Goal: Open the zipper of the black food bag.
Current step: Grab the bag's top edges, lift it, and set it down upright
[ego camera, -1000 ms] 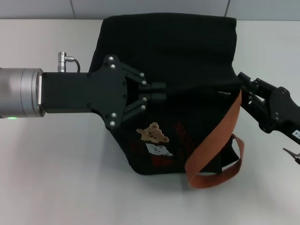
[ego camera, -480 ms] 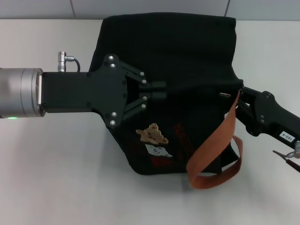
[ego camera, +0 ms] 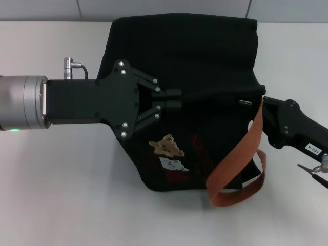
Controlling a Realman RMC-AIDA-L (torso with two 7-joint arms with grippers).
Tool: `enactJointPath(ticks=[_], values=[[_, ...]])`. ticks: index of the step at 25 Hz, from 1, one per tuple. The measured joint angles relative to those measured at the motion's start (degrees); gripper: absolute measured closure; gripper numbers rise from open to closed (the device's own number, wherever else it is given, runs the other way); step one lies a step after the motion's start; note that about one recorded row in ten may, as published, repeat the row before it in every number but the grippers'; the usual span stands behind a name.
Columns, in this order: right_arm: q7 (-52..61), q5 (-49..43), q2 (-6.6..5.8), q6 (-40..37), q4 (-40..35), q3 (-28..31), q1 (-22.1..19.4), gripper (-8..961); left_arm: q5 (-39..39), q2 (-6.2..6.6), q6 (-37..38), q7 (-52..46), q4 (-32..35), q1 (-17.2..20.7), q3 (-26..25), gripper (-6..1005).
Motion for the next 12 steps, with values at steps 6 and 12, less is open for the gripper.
enactJointPath(ticks=[6,12], values=[[-0.2,0.0,0.00,-0.4,0.0,0.0,-0.1,954,0.0,0.00,0.0,0.6,-0.7,-0.1,0.0,928],[-0.4,0.1,0.00,-0.4,0.0,0.0,-0.2,955,0.0,0.00,0.0,1.0,-1.5,0.0,-0.7,928]])
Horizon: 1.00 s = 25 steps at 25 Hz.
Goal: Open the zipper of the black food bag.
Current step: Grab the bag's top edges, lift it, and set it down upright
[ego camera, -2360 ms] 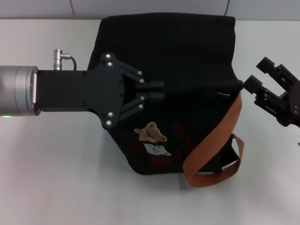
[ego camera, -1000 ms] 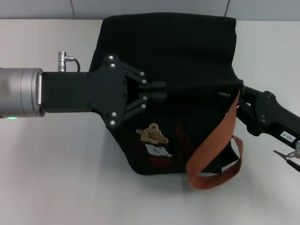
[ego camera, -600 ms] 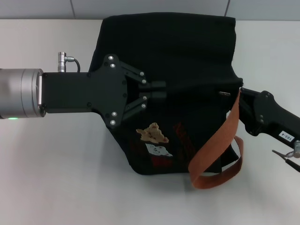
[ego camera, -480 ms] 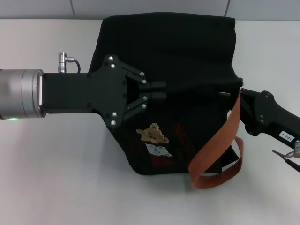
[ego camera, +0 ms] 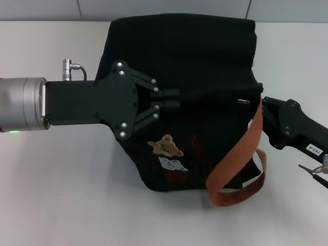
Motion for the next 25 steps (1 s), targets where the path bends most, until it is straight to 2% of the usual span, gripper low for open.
enactJointPath(ticks=[3,10,25], values=[[-0.1,0.0,0.00,0.2,0.0,0.0,-0.1,955,-0.9,0.16,-0.1,1.2,-1.4,0.4,-0.7,928],[-0.2,0.0,0.00,1.2,0.0,0.0,0.1,956,-2.2,0.48,0.1,4.6,-7.4,1.0,-6.1,928],[-0.2,-0.1,0.09,7.6,1.1,-2.1,1.6,956,-2.3,0.68,0.6,7.0,-10.0,4.3,-11.4,929]])
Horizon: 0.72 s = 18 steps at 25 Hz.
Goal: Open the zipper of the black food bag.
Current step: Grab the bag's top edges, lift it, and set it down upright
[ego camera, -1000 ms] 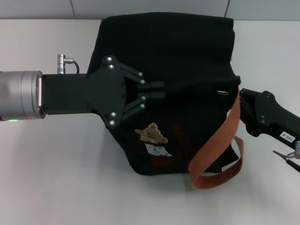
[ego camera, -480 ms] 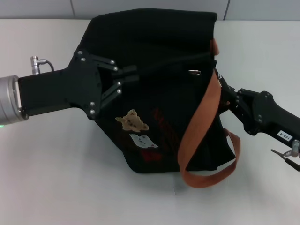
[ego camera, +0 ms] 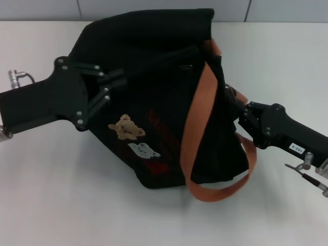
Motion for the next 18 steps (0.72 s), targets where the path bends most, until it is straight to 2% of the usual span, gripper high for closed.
enactJointPath(ticks=[9,18], values=[[0.0,0.0,0.07,1.6,0.0,-0.7,-0.2,957,0.3,0.21,0.1,1.0,-0.6,3.0,-4.5,929],[0.0,1.3,0.08,1.3,0.6,0.0,0.1,938,0.3,0.20,1.4,2.2,-1.3,3.5,-4.8,930]])
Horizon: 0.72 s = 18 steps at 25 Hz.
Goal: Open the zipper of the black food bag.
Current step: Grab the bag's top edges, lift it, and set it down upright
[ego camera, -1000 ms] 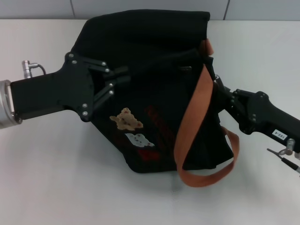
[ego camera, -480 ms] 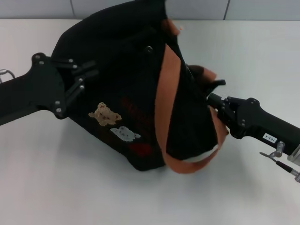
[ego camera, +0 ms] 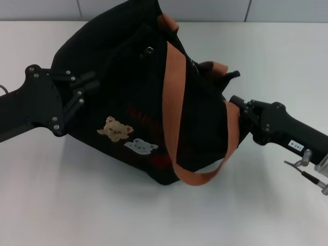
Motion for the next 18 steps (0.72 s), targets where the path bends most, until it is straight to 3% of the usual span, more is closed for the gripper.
enactJointPath(ticks=[6,16,18], values=[[-2.6,5.2,-0.08,-1.2,-0.3,0.1,0.5,846,-0.1,-0.09,0.3,0.2,0.0,-0.7,0.1,930],[-3.8,5.1,-0.05,-0.3,0.0,-0.7,3.9,659,-0.2,-0.25,0.9,0.2,0.0,-2.1,0.2,930],[-3.8,5.1,-0.04,-0.3,-0.1,-0.7,4.1,659,-0.2,-0.26,0.9,0.2,0.0,-2.3,0.3,930]])
